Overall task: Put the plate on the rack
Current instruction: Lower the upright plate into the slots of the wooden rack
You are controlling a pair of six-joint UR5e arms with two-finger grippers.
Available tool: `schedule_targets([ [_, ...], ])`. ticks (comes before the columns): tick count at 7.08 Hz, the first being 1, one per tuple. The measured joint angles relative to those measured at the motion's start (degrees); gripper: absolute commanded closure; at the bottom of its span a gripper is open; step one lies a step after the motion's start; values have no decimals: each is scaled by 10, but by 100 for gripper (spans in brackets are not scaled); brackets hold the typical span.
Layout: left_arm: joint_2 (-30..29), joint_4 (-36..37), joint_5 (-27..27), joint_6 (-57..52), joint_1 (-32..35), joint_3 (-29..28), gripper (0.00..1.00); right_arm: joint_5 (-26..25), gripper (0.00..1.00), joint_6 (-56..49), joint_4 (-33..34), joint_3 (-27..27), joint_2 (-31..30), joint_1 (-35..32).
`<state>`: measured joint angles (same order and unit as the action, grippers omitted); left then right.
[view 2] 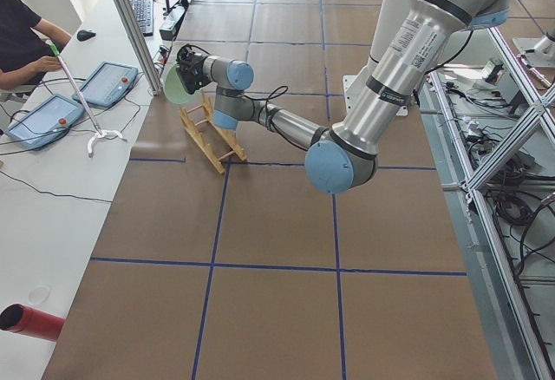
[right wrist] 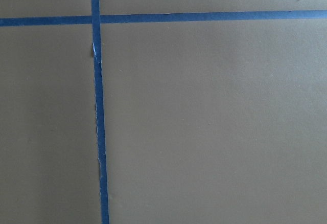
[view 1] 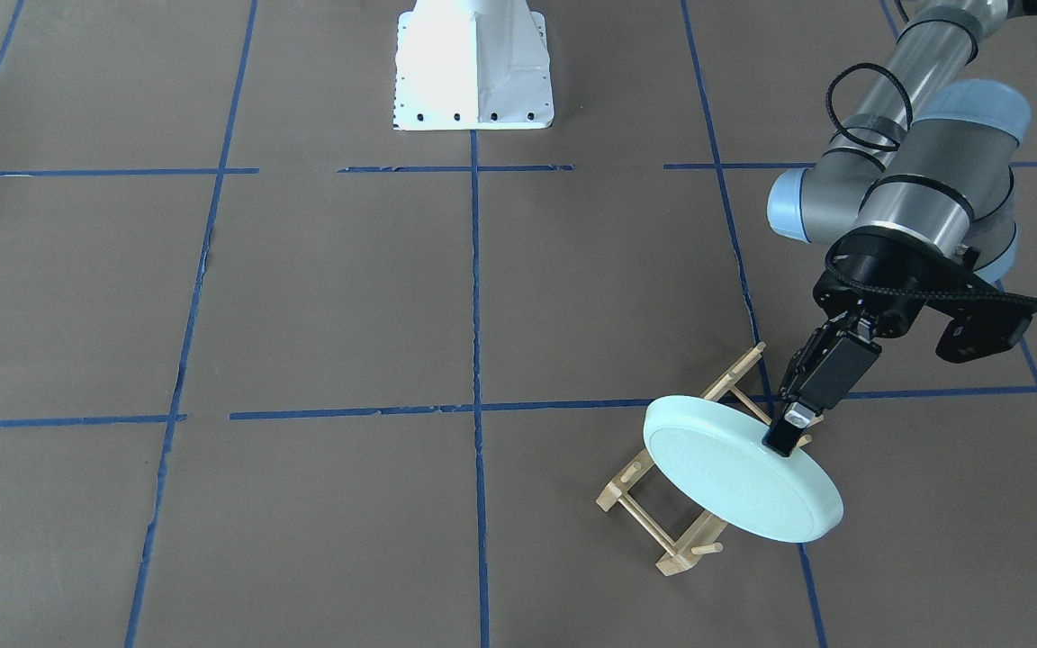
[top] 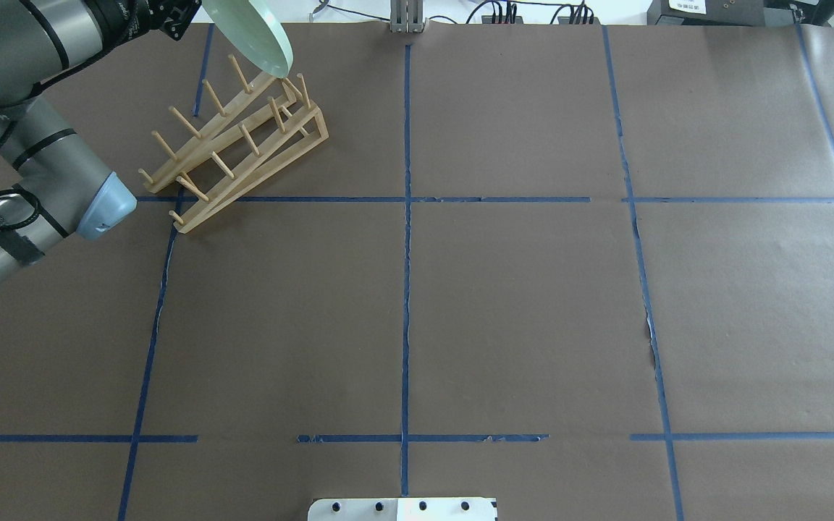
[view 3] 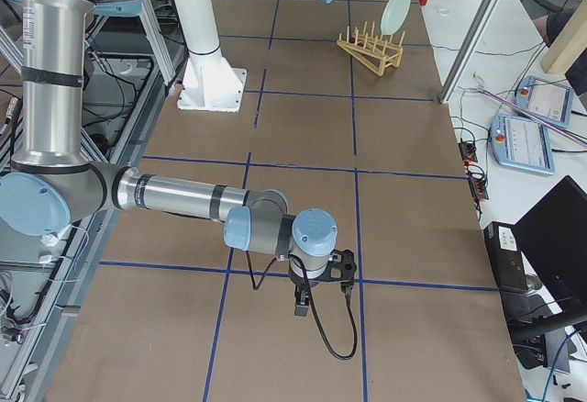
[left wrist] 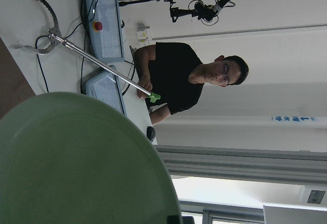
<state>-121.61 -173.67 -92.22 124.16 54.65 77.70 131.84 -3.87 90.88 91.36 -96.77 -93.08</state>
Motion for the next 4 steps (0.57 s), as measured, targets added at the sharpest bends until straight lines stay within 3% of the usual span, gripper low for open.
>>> schedule_targets([
  [4,-2,-2,-7,-50,-8,-20,100,0,0,0,0,0,0,0],
])
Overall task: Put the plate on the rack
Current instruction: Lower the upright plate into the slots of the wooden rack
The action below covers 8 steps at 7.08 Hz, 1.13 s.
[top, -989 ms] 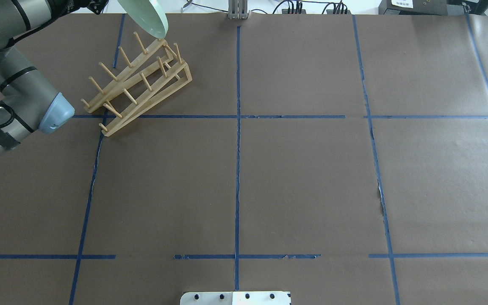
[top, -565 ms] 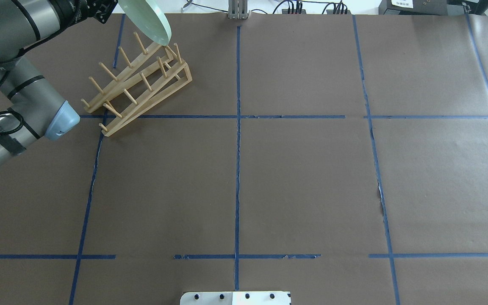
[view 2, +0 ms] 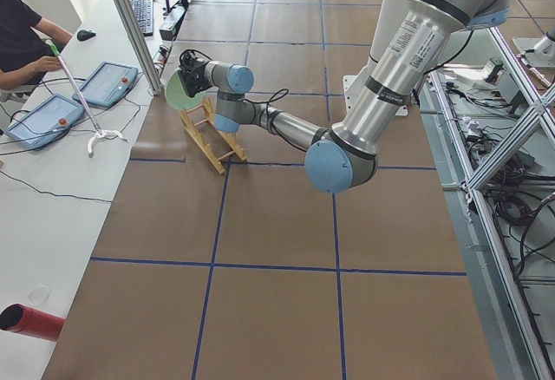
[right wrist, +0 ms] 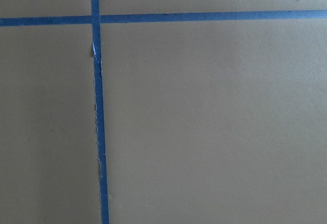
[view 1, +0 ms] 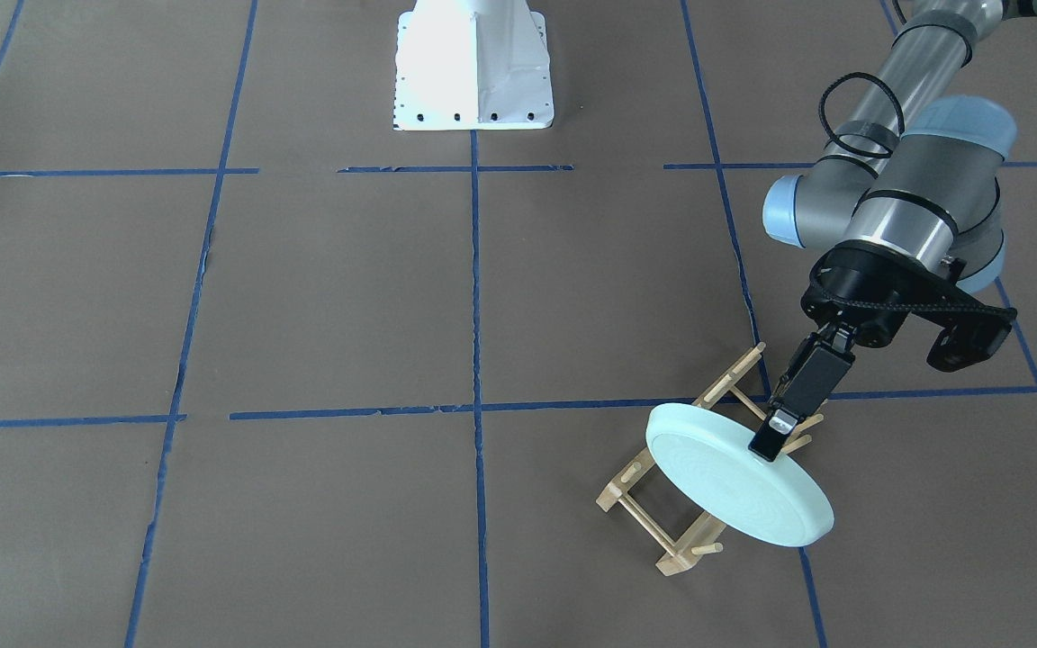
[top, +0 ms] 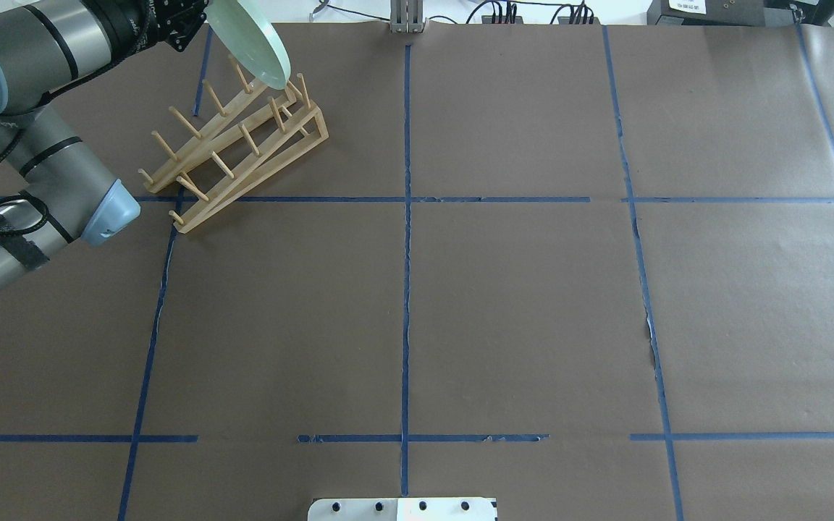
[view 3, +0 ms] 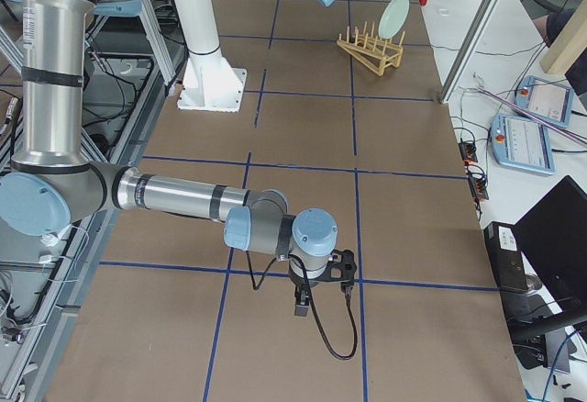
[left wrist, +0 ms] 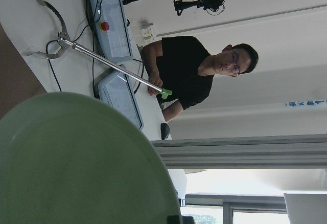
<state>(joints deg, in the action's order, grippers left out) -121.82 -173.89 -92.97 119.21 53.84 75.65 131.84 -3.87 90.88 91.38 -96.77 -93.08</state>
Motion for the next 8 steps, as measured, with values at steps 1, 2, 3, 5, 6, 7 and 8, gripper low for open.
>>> schedule_targets([
  [1,-3,0,0,-3,-4,-8,100,0,0,0,0,0,0,0],
  [2,-5,-4,0,-7,-10,-16,100,0,0,0,0,0,0,0],
  [3,-6,-10,0,-12,-15,-22,100,0,0,0,0,-1,0,0],
  [5,-6,-15,1,-23,-24,-29,100,0,0,0,0,-1,0,0],
  [6,-6,-16,1,-33,-25,-31,100,0,0,0,0,-1,0,0],
  [7,-6,-16,2,-40,-26,-31,78,0,0,0,0,0,0,0],
  [8,-6,-16,1,-43,-27,-32,1,0,0,0,0,0,0,0],
])
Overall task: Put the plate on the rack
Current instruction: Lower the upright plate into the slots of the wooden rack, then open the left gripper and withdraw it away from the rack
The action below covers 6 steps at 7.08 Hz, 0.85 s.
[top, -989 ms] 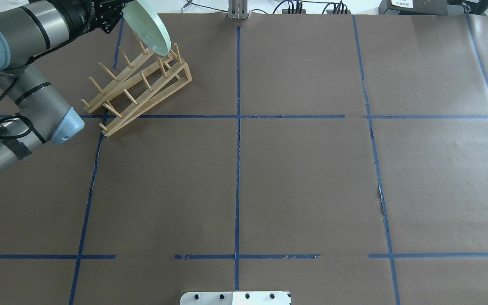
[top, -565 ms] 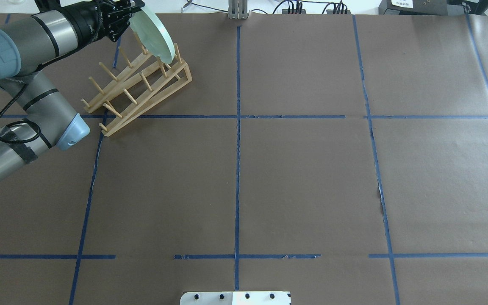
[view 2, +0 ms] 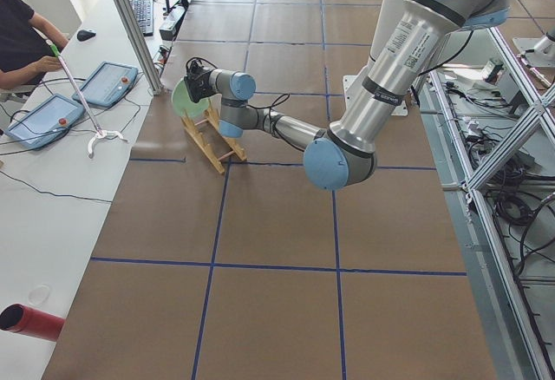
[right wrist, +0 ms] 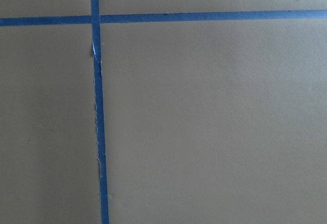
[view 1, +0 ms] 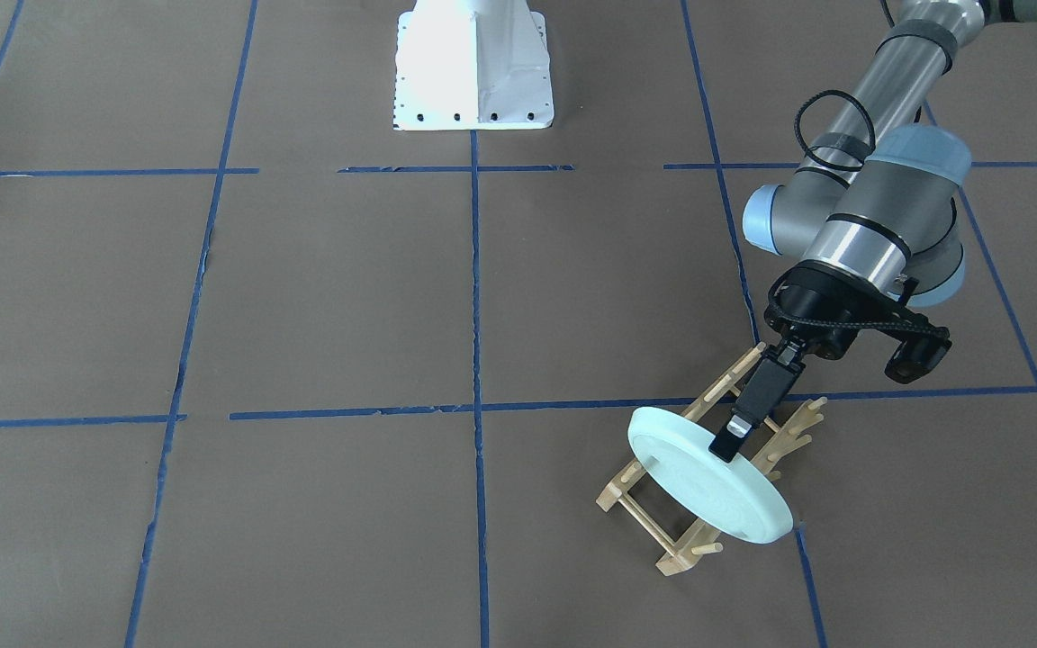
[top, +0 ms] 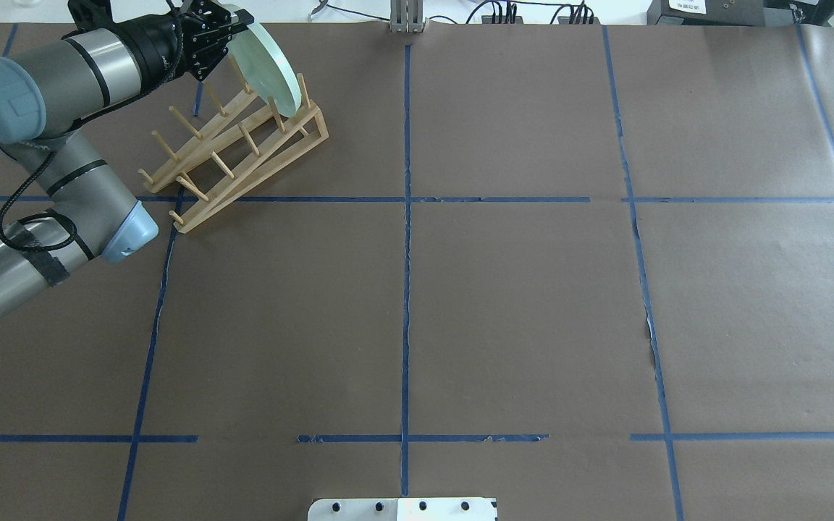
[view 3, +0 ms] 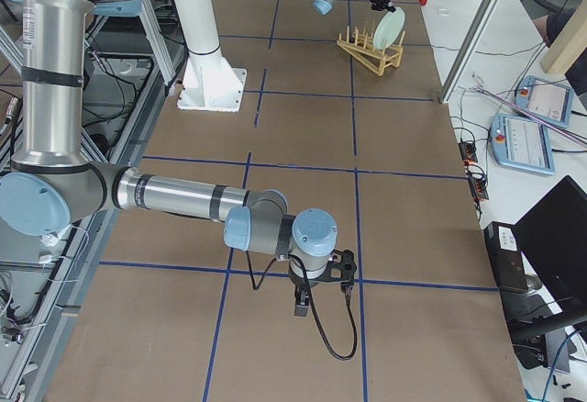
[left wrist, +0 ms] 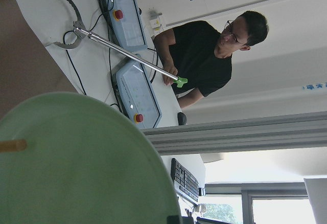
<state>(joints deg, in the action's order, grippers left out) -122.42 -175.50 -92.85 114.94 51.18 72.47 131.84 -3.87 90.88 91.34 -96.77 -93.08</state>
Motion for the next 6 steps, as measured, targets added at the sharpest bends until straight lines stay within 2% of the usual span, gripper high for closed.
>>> schedule_targets([
  [4,1,17,-20,-37,4,3,0,0,0,0,0,0,0,0],
  [5,5,57,-63,-79,17,18,0,0,0,0,0,0,0,0],
  [6,16,128,-133,-144,42,51,0,0,0,0,0,0,0,0],
])
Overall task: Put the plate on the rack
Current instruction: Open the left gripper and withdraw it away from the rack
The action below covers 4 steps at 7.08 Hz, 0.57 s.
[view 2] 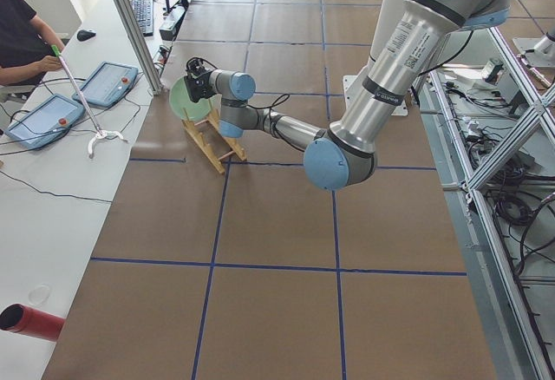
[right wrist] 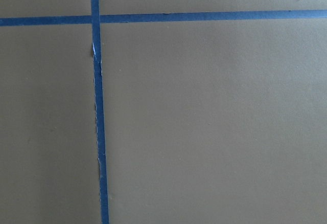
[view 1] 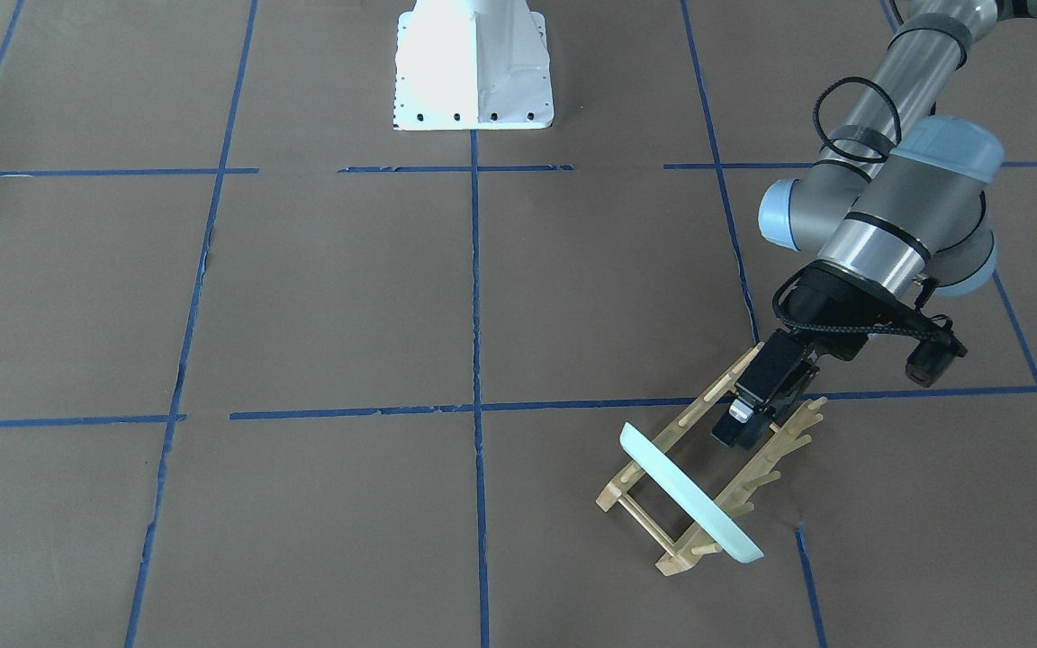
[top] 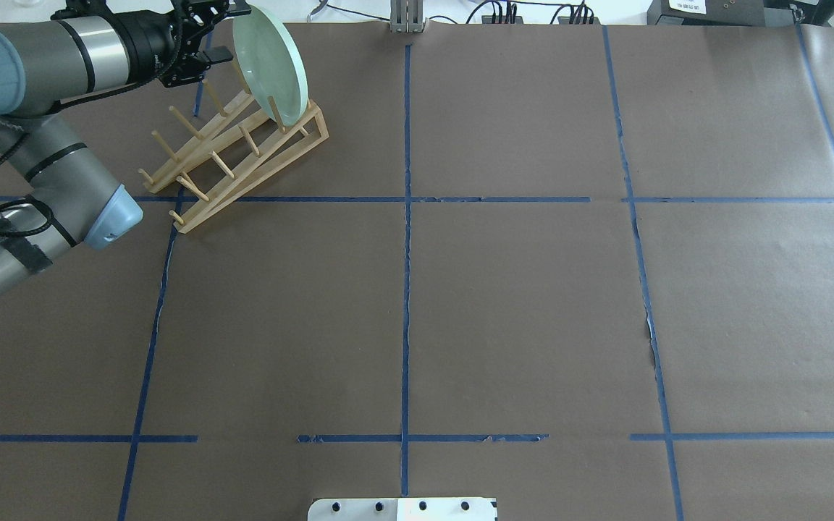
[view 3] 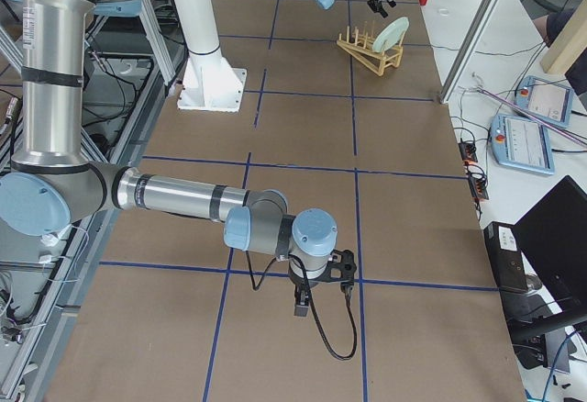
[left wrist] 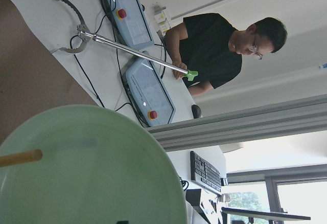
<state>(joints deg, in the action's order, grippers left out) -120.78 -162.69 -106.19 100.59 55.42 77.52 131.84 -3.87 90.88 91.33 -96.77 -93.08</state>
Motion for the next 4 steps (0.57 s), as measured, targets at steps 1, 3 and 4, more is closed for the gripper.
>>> schedule_targets([
  [1,13,104,-85,-89,38,37,0,0,0,0,0,0,0,0],
  [3,46,379,-176,-358,97,135,0,0,0,0,0,0,0,0],
  [4,70,511,-186,-519,123,181,0,0,0,0,0,1,0,0],
])
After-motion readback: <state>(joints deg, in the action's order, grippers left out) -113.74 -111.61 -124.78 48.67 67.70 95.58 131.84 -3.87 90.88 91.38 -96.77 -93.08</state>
